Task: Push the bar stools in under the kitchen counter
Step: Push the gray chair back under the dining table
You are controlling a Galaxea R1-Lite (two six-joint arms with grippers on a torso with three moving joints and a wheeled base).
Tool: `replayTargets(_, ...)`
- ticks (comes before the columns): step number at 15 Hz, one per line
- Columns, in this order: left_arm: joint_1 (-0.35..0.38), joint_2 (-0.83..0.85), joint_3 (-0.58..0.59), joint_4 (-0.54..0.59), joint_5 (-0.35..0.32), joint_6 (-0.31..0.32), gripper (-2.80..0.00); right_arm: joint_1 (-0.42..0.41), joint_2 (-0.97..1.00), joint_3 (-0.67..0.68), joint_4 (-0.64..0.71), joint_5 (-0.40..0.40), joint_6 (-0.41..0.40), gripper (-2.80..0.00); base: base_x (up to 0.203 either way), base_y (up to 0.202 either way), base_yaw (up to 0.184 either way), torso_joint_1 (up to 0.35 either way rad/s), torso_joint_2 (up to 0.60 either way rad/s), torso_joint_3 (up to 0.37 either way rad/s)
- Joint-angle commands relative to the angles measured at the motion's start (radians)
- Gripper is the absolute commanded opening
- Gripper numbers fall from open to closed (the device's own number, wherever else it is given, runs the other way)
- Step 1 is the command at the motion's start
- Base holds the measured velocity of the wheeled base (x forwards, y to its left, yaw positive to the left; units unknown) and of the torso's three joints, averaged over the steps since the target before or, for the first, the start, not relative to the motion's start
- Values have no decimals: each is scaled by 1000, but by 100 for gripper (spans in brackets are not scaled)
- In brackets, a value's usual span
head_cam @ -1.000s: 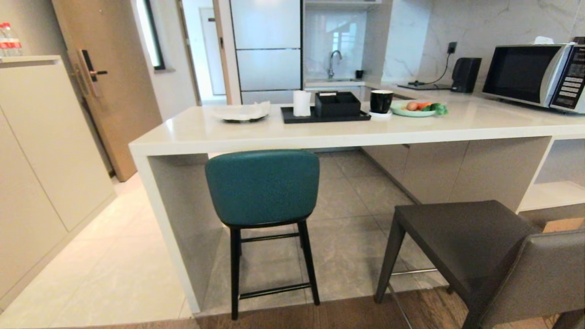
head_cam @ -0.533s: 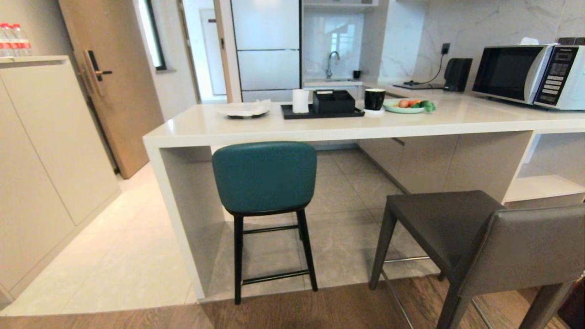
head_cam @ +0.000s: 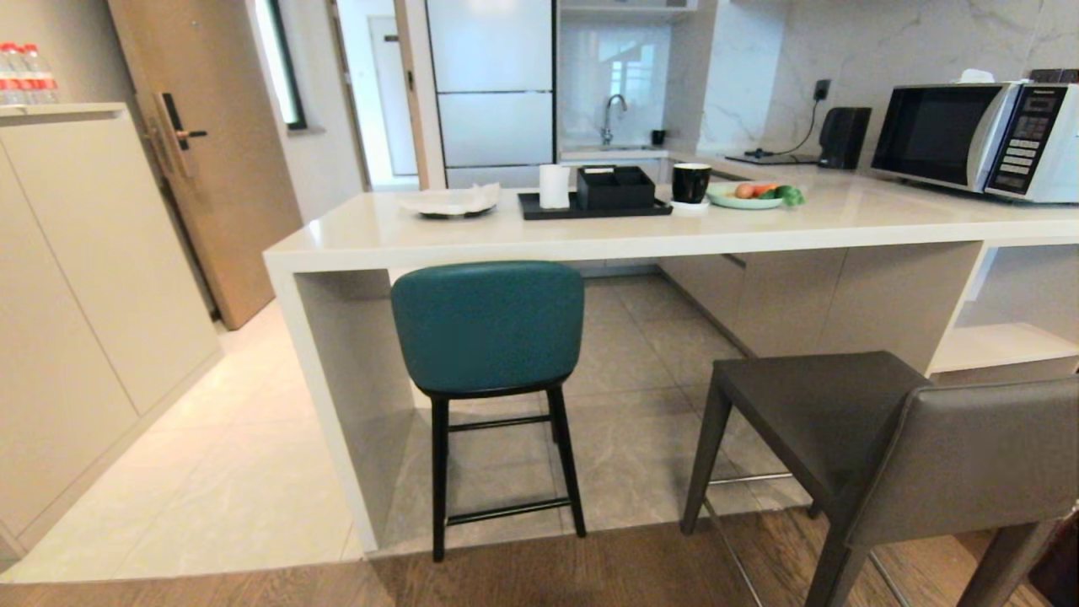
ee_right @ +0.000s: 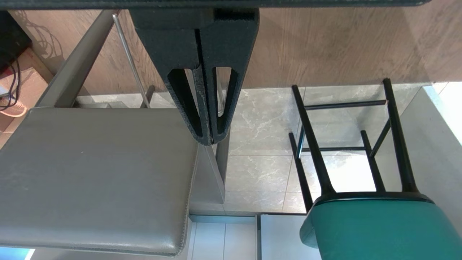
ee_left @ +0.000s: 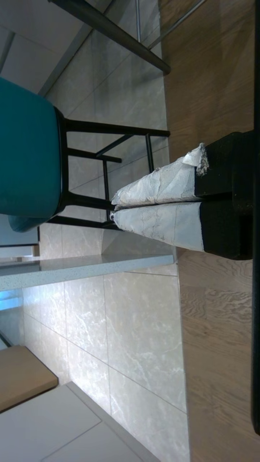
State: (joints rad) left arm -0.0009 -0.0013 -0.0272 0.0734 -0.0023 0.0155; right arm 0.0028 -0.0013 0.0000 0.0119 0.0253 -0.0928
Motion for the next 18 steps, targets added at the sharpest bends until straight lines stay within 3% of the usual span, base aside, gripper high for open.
replayTargets(1, 1, 1, 1, -3, -1, -1, -280, 0, 1, 0, 0, -1, 4, -280, 0, 0, 0, 0, 0, 0)
replayTargets(5, 1, 1, 0, -3, -1, -2, -280, 0, 1, 0, 0, -1, 7, -280, 3, -42, 2, 0, 2, 2)
replayTargets(18, -1, 1, 0, -3, -2, 0, -280, 0, 1, 0, 0, -2, 10, -280, 0, -193, 1, 3, 3, 3)
